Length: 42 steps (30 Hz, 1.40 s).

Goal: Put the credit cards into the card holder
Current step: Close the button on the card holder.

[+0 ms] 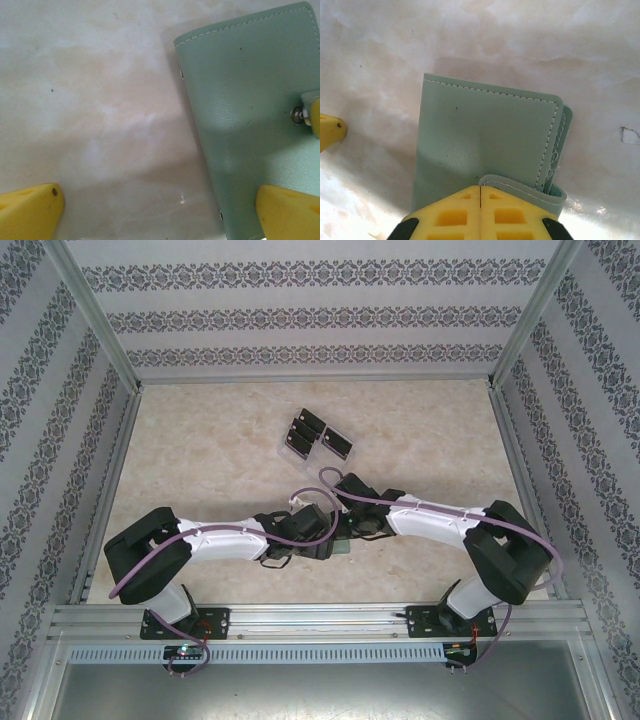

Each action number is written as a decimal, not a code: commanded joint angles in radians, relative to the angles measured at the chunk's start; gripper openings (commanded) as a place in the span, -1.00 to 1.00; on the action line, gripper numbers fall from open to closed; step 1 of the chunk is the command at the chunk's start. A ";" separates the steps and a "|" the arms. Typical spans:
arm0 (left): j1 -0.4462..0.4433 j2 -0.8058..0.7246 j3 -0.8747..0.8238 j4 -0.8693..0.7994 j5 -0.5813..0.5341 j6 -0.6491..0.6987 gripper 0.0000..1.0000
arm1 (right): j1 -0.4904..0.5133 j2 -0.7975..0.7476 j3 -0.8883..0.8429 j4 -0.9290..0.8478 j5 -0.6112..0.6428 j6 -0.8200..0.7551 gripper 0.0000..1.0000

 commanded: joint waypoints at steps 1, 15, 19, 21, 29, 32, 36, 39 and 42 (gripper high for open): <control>-0.016 0.039 -0.035 0.012 0.059 -0.030 1.00 | 0.014 0.023 0.002 0.012 -0.023 0.004 -1.00; -0.015 0.044 -0.032 0.013 0.061 -0.028 1.00 | 0.021 0.029 -0.004 0.017 -0.039 0.009 -1.00; -0.016 0.044 -0.030 0.010 0.061 -0.026 1.00 | 0.023 0.073 0.000 0.016 -0.049 0.010 -1.00; -0.015 0.044 -0.029 0.009 0.061 -0.026 1.00 | 0.024 0.096 0.000 0.011 -0.049 0.012 -1.00; -0.015 0.040 -0.031 0.012 0.062 -0.026 1.00 | 0.023 0.130 -0.035 0.010 -0.019 0.033 -1.00; -0.016 0.036 -0.033 0.012 0.062 -0.026 1.00 | 0.020 0.119 -0.052 0.020 -0.026 0.045 -1.00; -0.016 0.025 -0.032 0.010 0.061 -0.024 1.00 | 0.022 0.075 -0.031 0.006 -0.049 0.047 -0.98; -0.015 0.016 -0.031 0.006 0.056 -0.023 1.00 | 0.017 0.030 0.010 -0.012 -0.066 0.046 -0.62; -0.016 0.006 -0.033 0.002 0.052 -0.022 1.00 | 0.004 -0.011 0.055 -0.043 -0.076 0.046 -0.37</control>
